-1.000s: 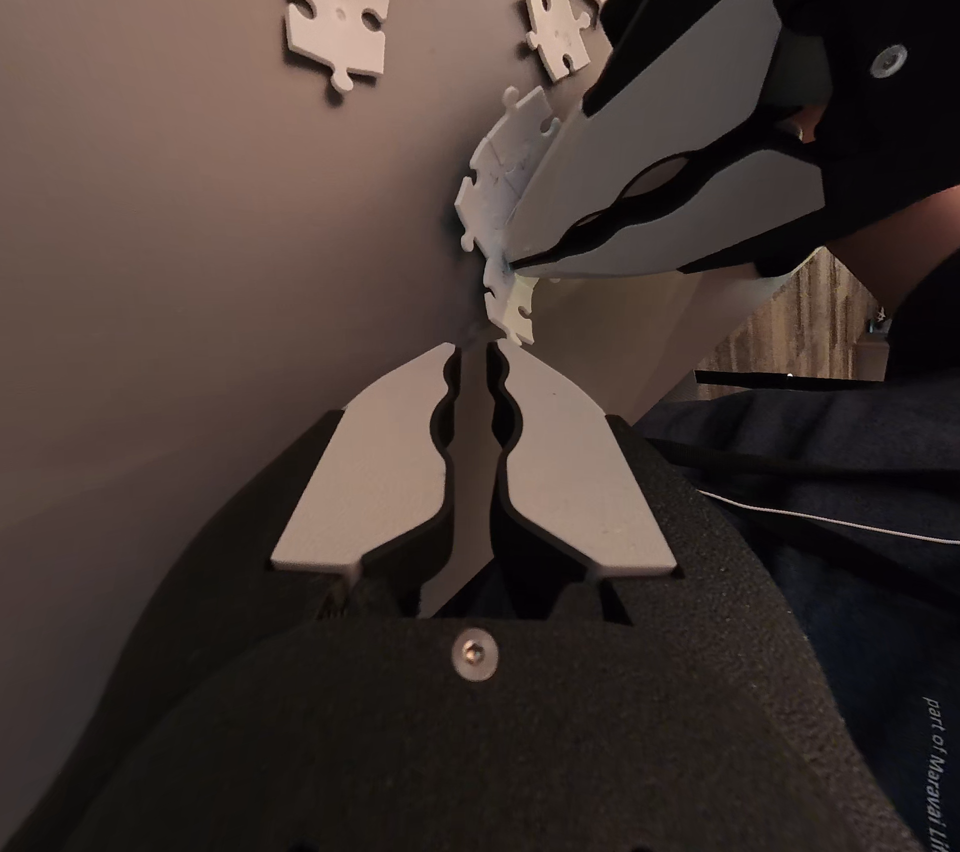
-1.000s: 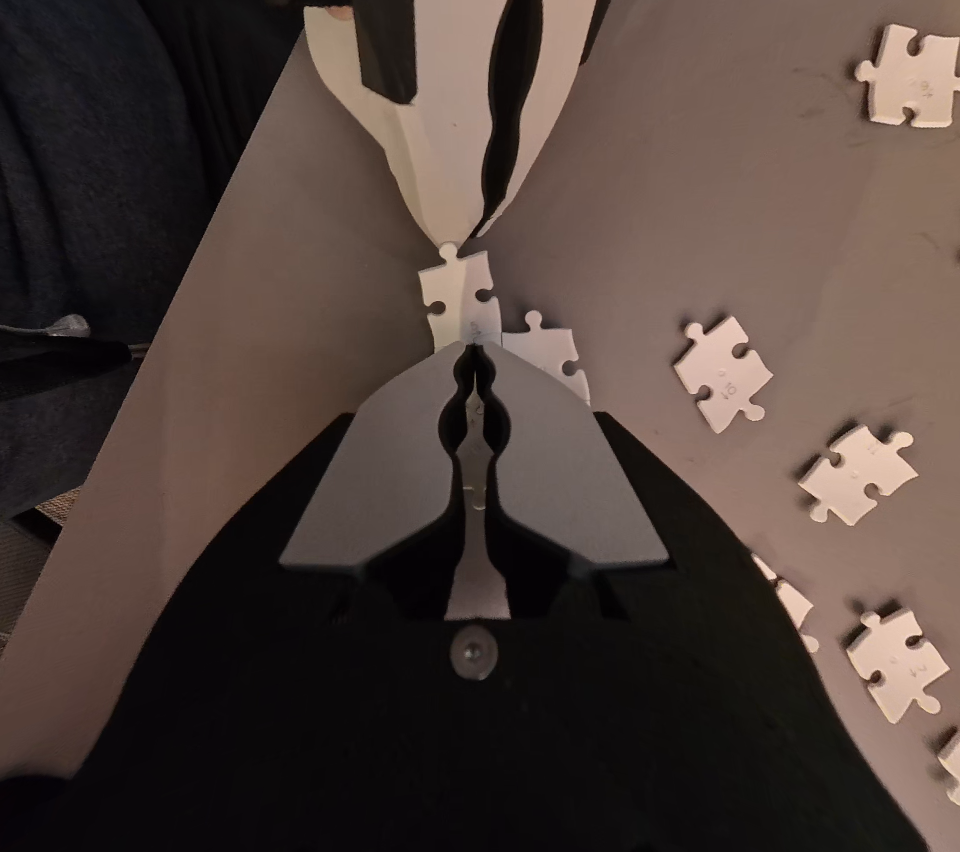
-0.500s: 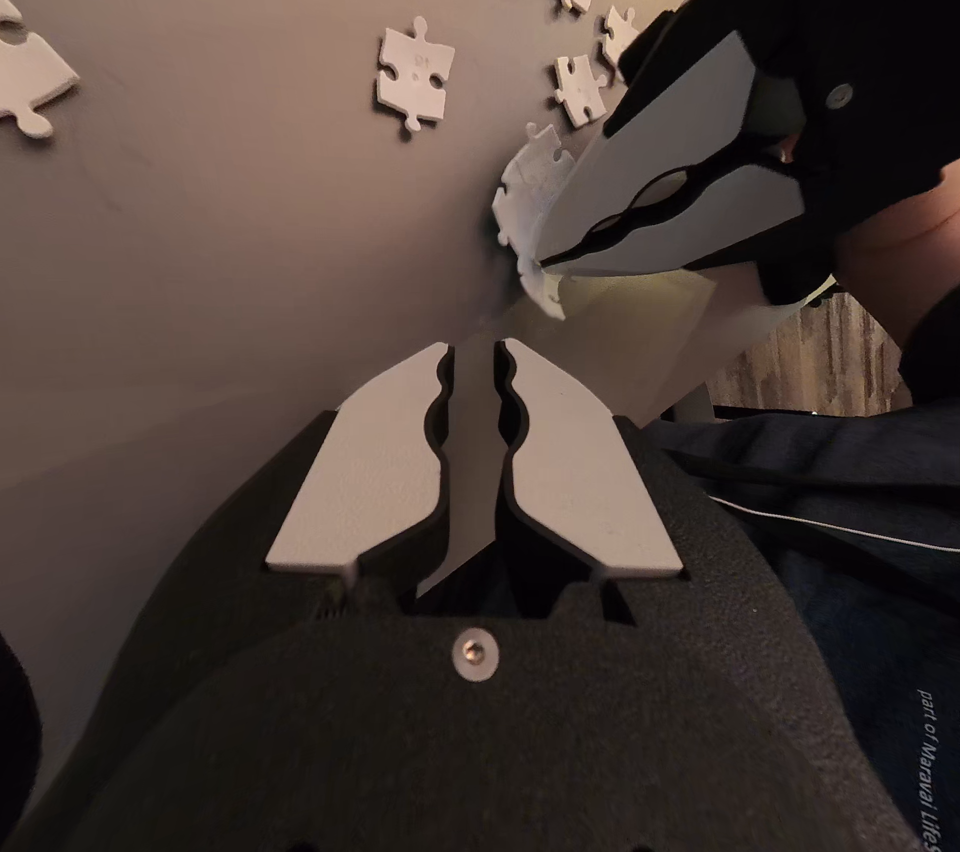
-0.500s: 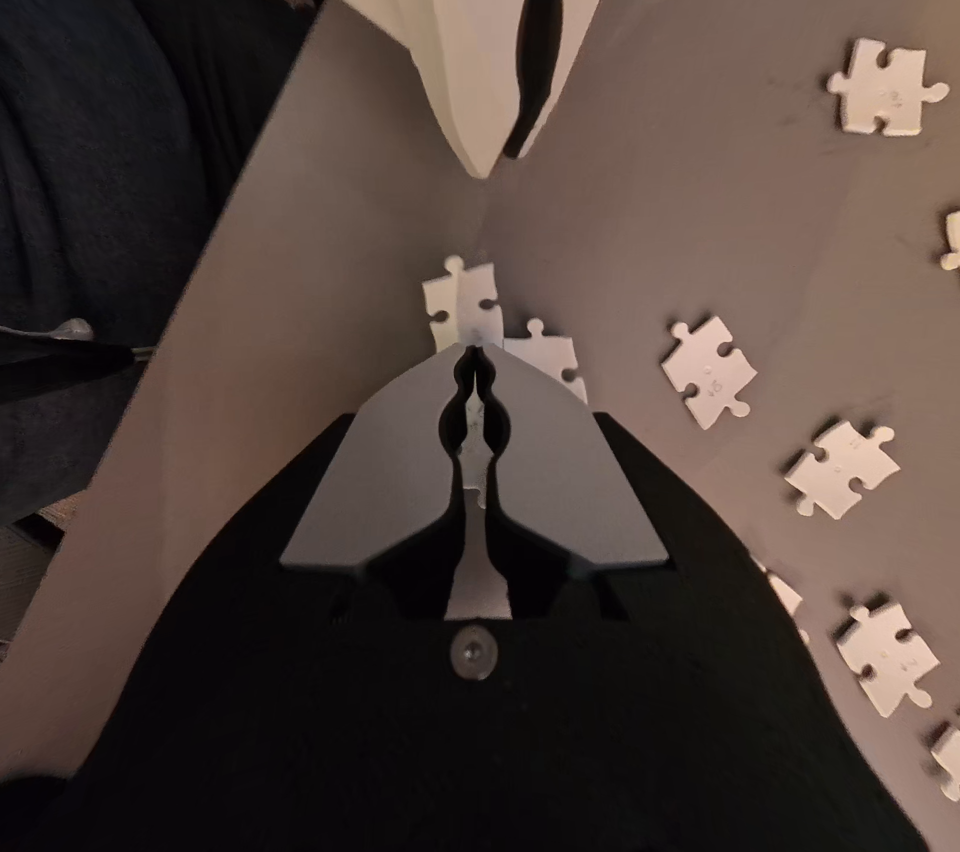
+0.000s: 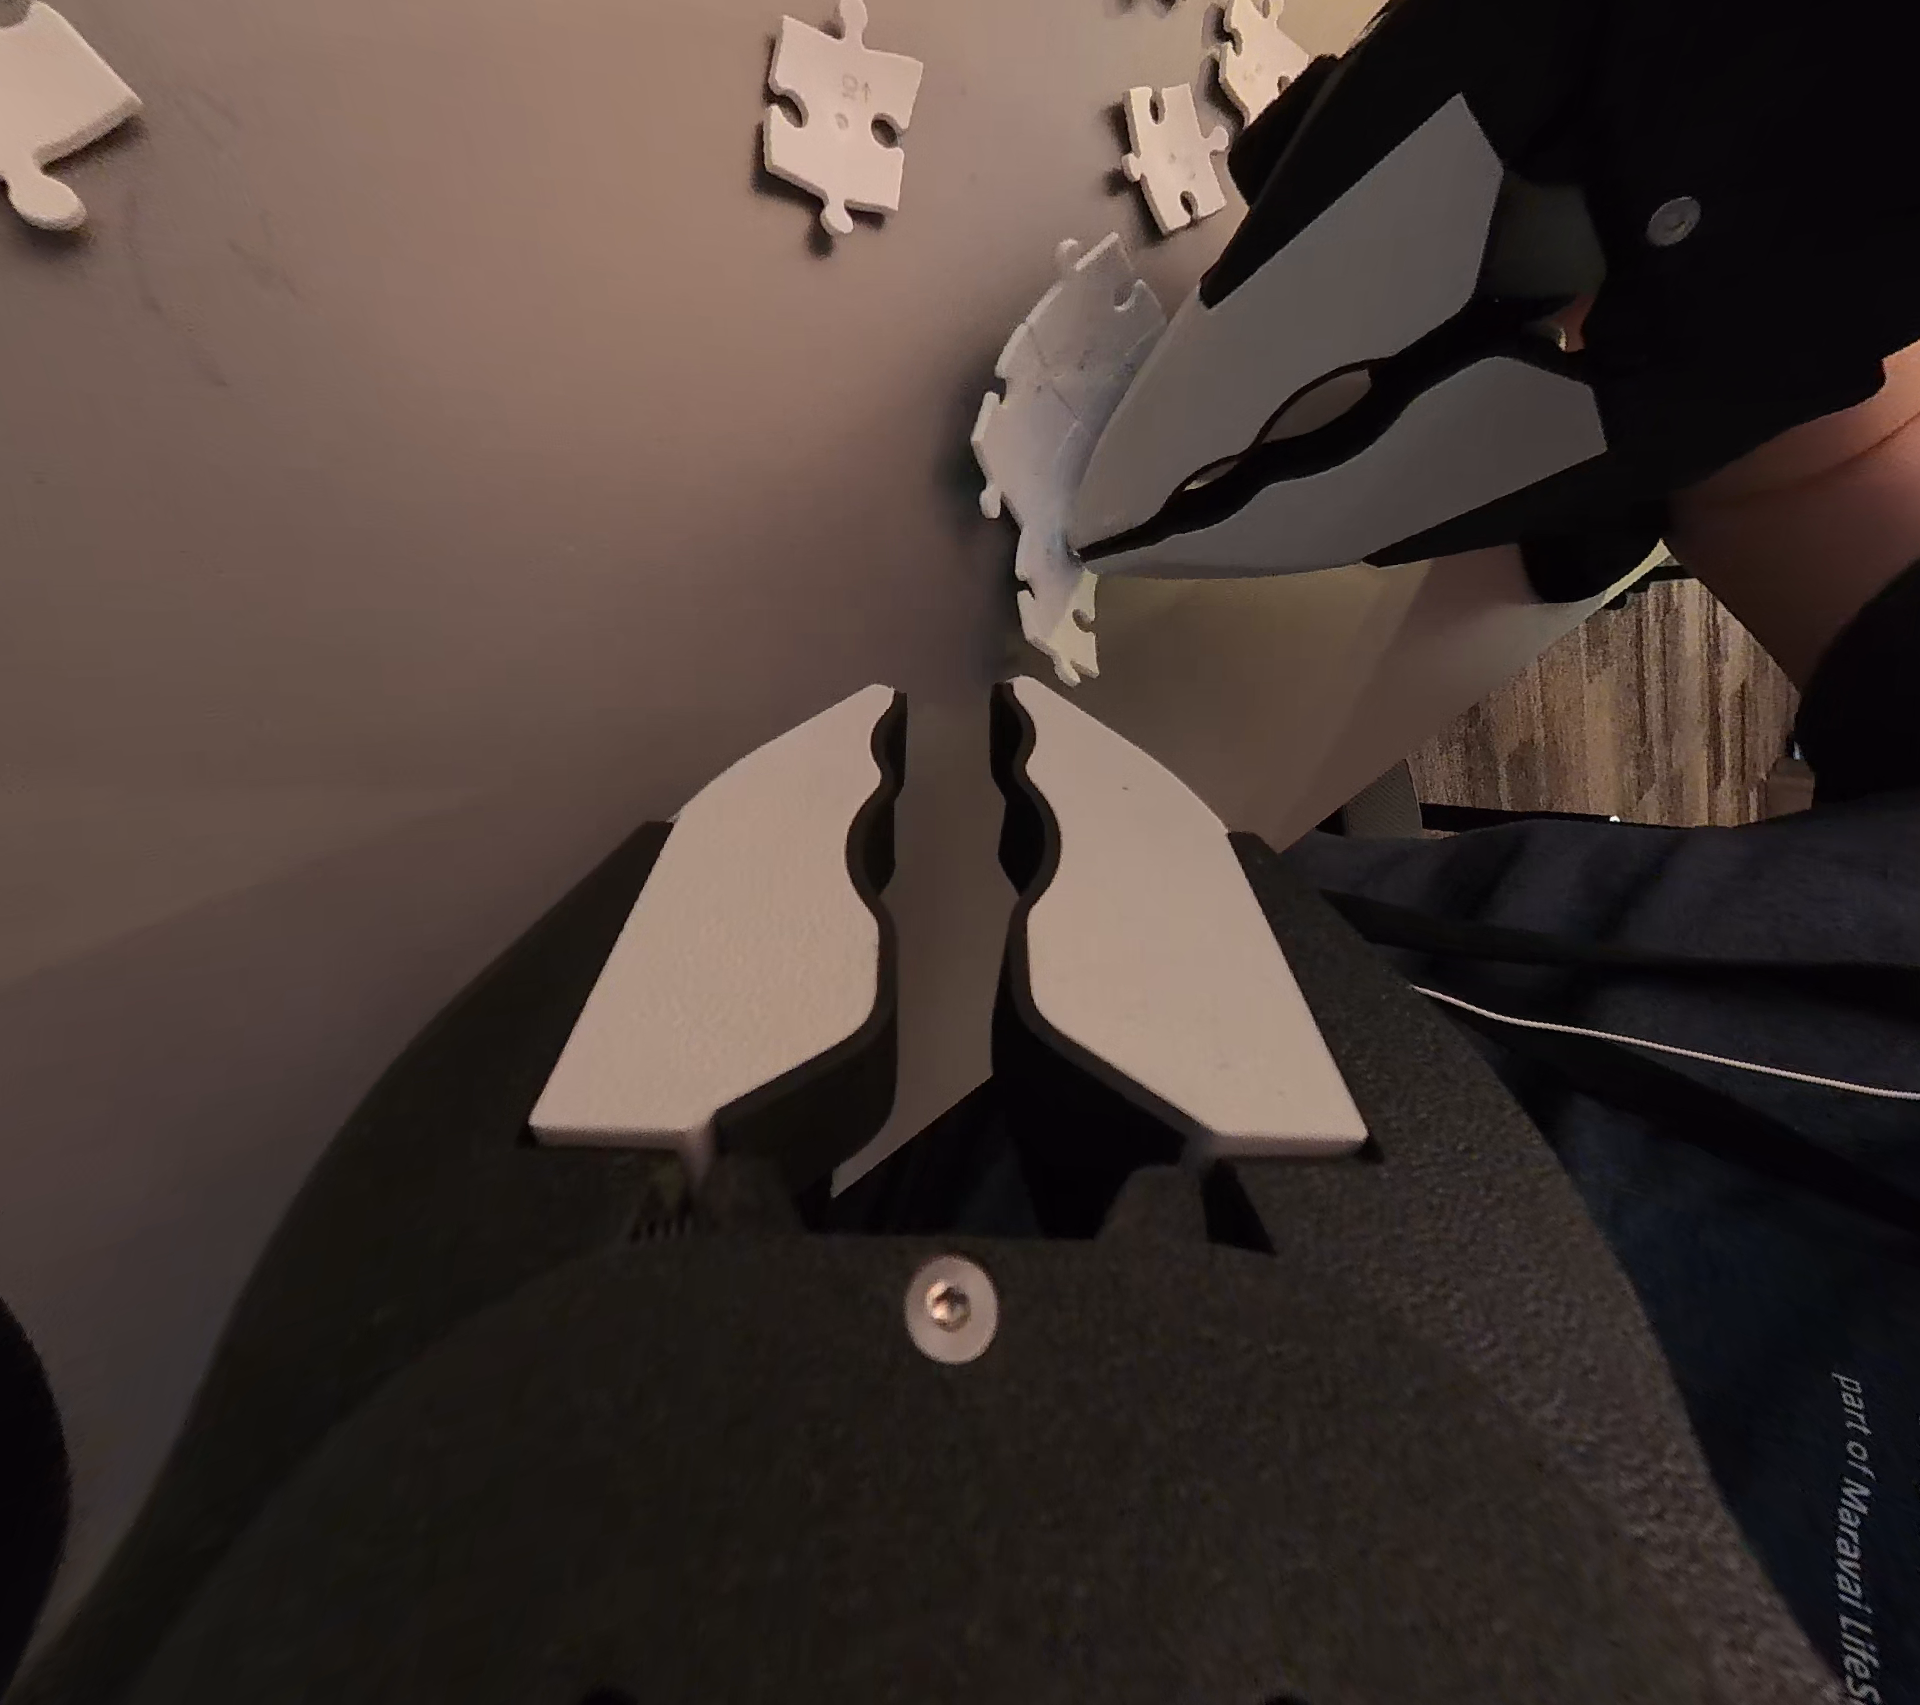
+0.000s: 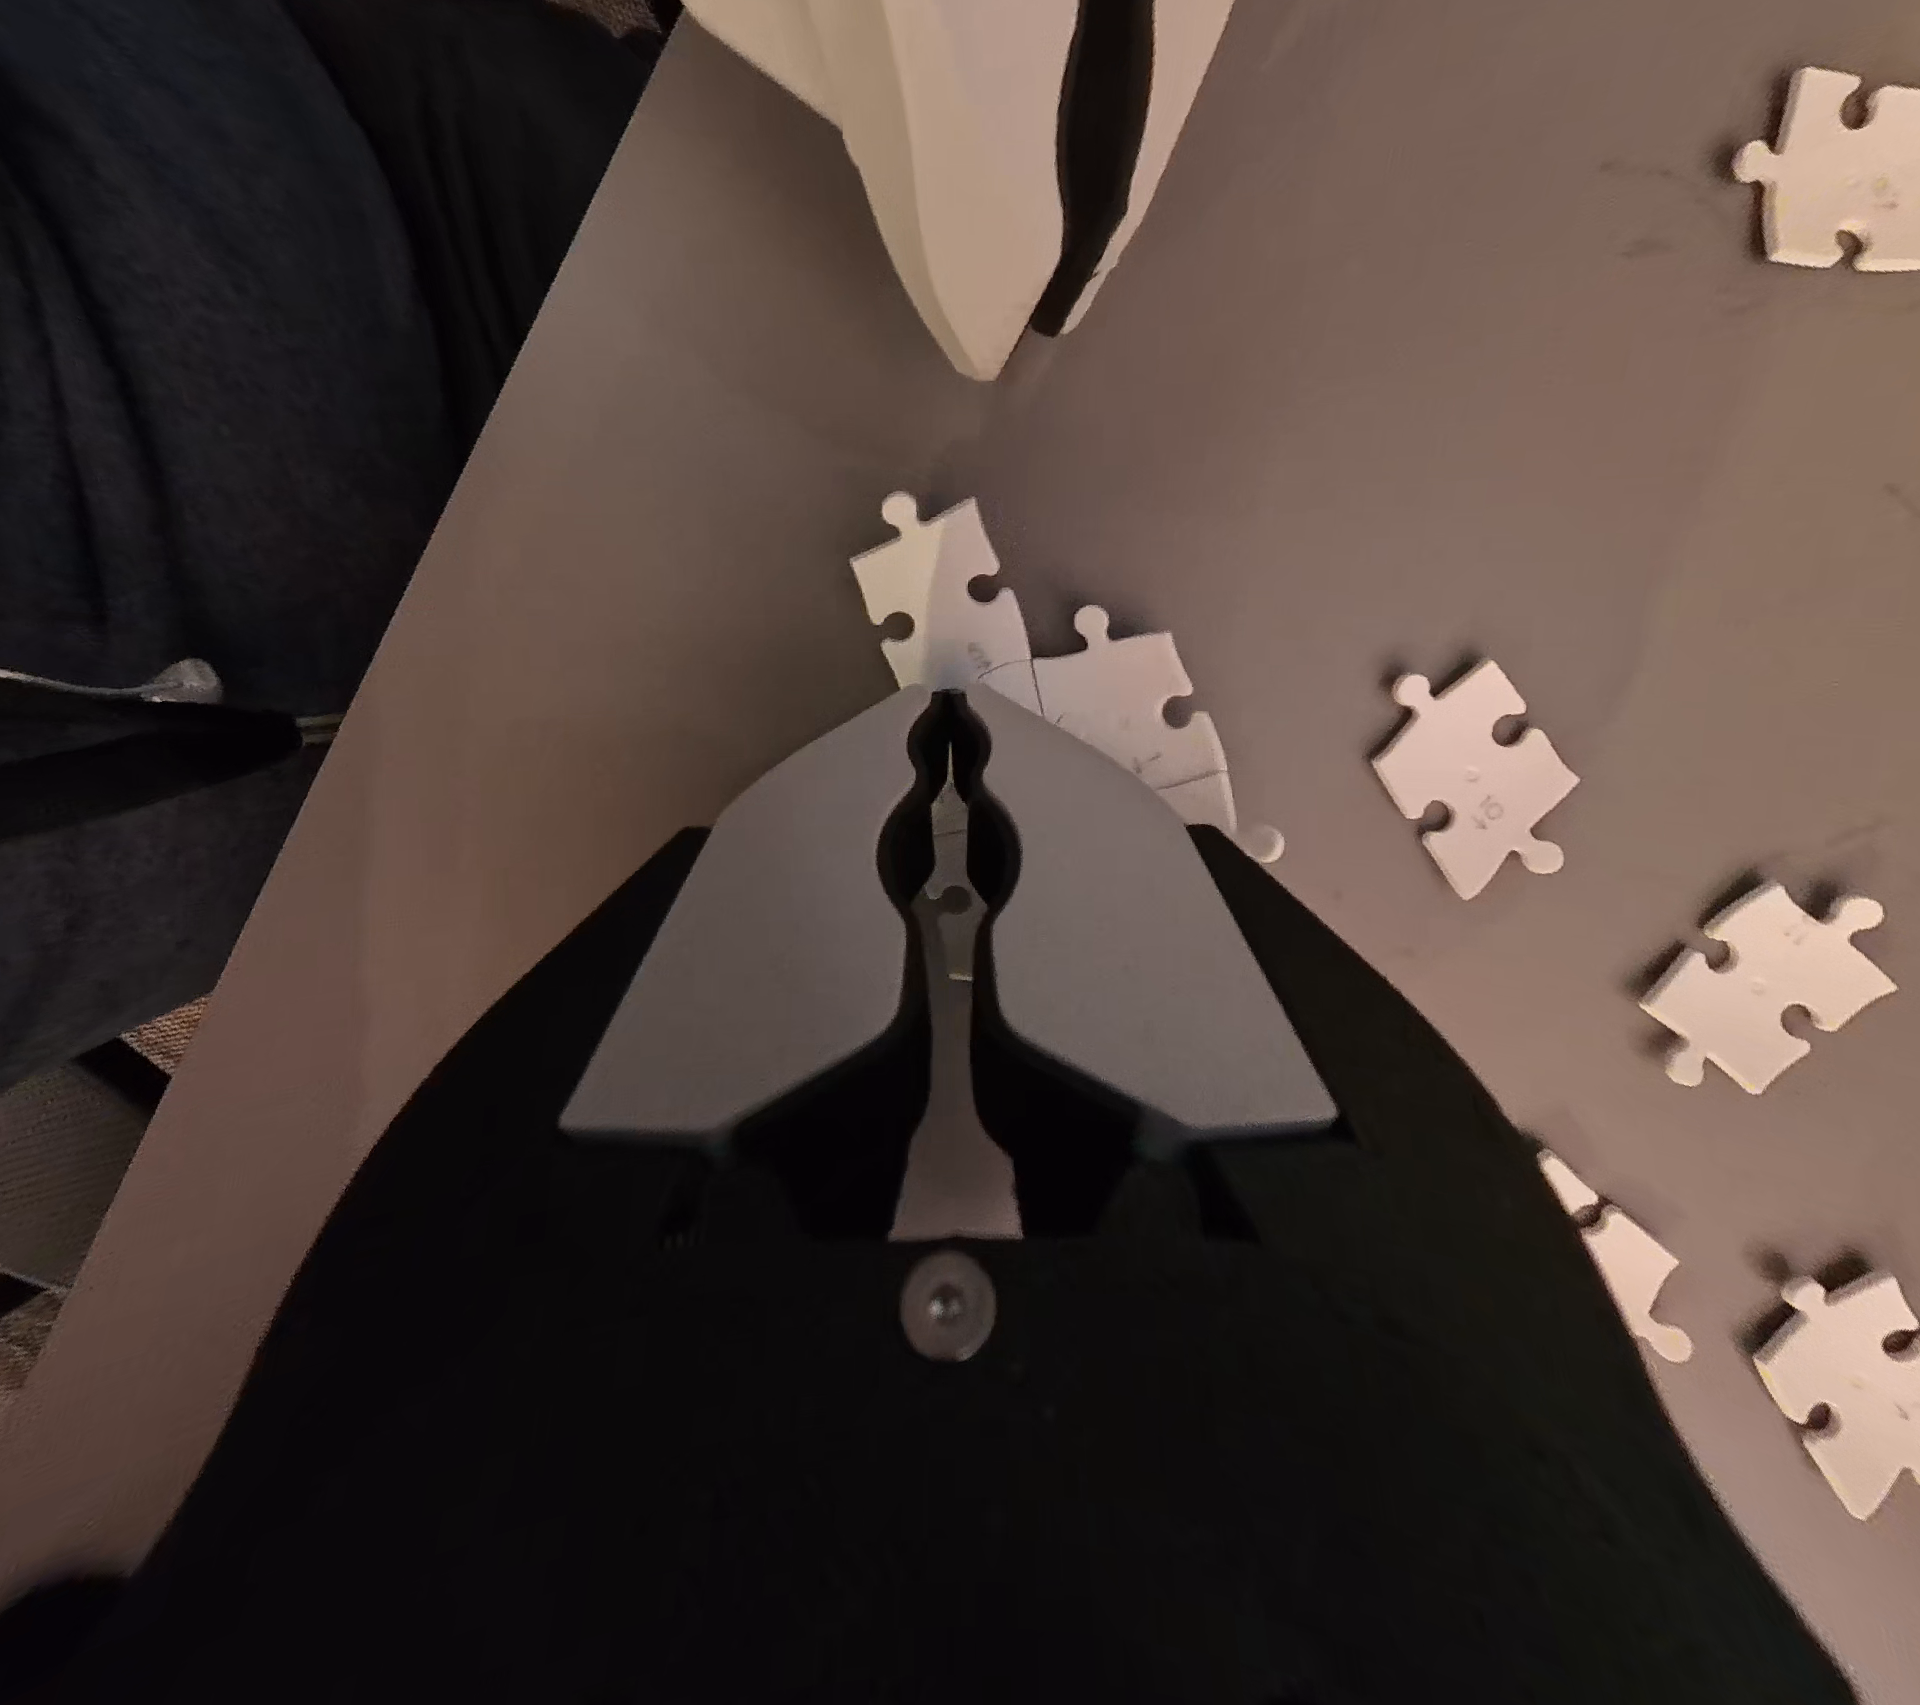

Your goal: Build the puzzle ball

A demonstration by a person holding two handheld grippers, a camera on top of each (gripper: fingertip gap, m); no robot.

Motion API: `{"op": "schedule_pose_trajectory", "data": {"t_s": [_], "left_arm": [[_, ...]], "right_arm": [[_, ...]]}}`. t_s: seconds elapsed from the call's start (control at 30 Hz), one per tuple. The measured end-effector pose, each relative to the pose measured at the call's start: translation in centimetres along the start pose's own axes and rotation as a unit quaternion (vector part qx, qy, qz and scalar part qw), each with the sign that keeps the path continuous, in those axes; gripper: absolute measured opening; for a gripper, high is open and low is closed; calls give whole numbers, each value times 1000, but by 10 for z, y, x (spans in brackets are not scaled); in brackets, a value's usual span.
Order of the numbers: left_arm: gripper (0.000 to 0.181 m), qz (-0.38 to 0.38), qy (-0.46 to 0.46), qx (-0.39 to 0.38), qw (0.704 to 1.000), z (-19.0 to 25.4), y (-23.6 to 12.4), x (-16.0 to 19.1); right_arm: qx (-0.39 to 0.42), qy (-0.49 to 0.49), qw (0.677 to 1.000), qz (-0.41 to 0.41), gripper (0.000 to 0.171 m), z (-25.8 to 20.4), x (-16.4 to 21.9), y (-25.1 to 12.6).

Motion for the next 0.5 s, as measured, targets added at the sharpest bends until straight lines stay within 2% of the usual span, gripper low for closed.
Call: {"op": "schedule_pose_trajectory", "data": {"t_s": [0.27, 0.4, 0.43, 0.47, 0.5], "left_arm": [[15, -3, 2, -1, 1000, 1, 0, 0], [15, 3, 0, 1, 1000, 0, -3, -1], [15, 5, 0, 3, 1000, 0, -4, -1], [15, 8, 1, 7, 1000, 1, -4, -2], [15, 11, 2, 13, 1000, 2, -4, -2]], "right_arm": [[-7, -3, 1000, 5, 1, 0, 0, -1], [0, -12, 999, 39, 1, 2, -8, -16], [2, -10, 999, 44, 3, 2, -9, -21], [7, -7, 999, 45, 17, 4, -9, -24], [7, -7, 999, 41, 20, 4, -7, -27]]}}
Point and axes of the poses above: each gripper's, where its closed fingertips meet, y out along the fingers, x out of its underside, z = x × y across the jaws, the point moved 2 cm from there along -y, back along the fingers, and after that the axes turned 3 degrees about z, right-handed, at the moved point
